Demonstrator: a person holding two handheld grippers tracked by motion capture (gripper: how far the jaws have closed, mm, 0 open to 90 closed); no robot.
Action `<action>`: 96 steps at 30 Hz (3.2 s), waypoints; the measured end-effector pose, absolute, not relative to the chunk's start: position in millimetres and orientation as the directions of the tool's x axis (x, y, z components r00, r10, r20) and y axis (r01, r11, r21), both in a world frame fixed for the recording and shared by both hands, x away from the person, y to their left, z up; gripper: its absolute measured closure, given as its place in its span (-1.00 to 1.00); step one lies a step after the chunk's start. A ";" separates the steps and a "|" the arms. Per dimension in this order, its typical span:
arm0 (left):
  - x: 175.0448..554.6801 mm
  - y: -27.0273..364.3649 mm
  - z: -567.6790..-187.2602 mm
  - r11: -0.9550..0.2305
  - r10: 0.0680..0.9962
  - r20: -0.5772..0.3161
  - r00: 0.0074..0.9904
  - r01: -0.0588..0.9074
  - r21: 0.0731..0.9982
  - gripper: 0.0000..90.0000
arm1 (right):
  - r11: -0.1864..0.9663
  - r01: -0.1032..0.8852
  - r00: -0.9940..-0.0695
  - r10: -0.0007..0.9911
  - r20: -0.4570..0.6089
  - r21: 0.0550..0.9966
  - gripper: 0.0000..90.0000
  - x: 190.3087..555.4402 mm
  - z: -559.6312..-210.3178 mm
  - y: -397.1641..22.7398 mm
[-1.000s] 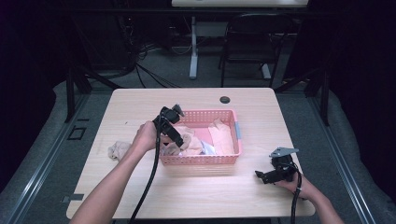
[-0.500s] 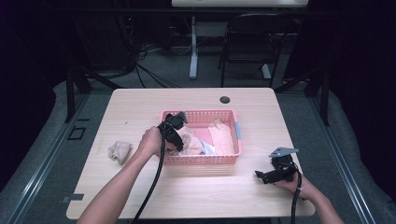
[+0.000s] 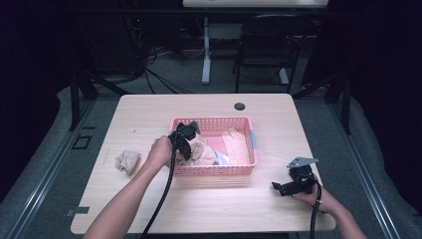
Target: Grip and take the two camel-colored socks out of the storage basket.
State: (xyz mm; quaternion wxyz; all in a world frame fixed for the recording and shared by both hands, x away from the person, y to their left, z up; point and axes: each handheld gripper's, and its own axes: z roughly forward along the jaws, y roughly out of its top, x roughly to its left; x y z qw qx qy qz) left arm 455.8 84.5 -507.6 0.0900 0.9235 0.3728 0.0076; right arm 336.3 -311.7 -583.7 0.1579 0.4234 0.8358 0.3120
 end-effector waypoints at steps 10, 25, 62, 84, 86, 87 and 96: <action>455.0 90.4 -486.2 -0.705 0.684 -0.042 0.728 0.675 0.216 0.87 | 0.445 0.611 -0.591 0.807 0.003 0.655 -1.00 335.0 -583.8 -312.0; 456.1 97.0 -439.0 -0.704 0.677 -0.020 0.736 0.655 0.274 0.88 | 0.447 0.607 -0.595 0.804 0.002 0.657 -1.00 335.6 -584.0 -312.4; 440.5 172.0 -362.3 -0.662 0.722 0.039 0.691 0.674 0.327 0.87 | 0.445 0.609 -0.592 0.806 0.003 0.656 -1.00 335.1 -584.0 -312.0; 426.5 272.4 -377.9 -0.512 0.841 0.011 0.541 0.789 0.340 0.87 | 0.441 0.612 -0.588 0.809 0.004 0.656 -1.00 335.0 -584.0 -311.5; 426.4 276.3 -380.4 -0.505 0.845 0.009 0.535 0.793 0.342 0.87 | 0.441 0.612 -0.588 0.809 0.004 0.656 -1.00 335.0 -584.0 -311.5; 426.5 278.8 -381.9 -0.502 0.848 0.008 0.531 0.796 0.338 0.87 | 0.441 0.612 -0.588 0.809 0.004 0.656 -1.00 335.0 -584.0 -311.5; 427.1 288.5 -397.3 -0.478 0.865 0.011 0.502 0.818 0.320 0.87 | 0.442 0.613 -0.588 0.809 0.004 0.655 -1.00 335.0 -583.9 -311.5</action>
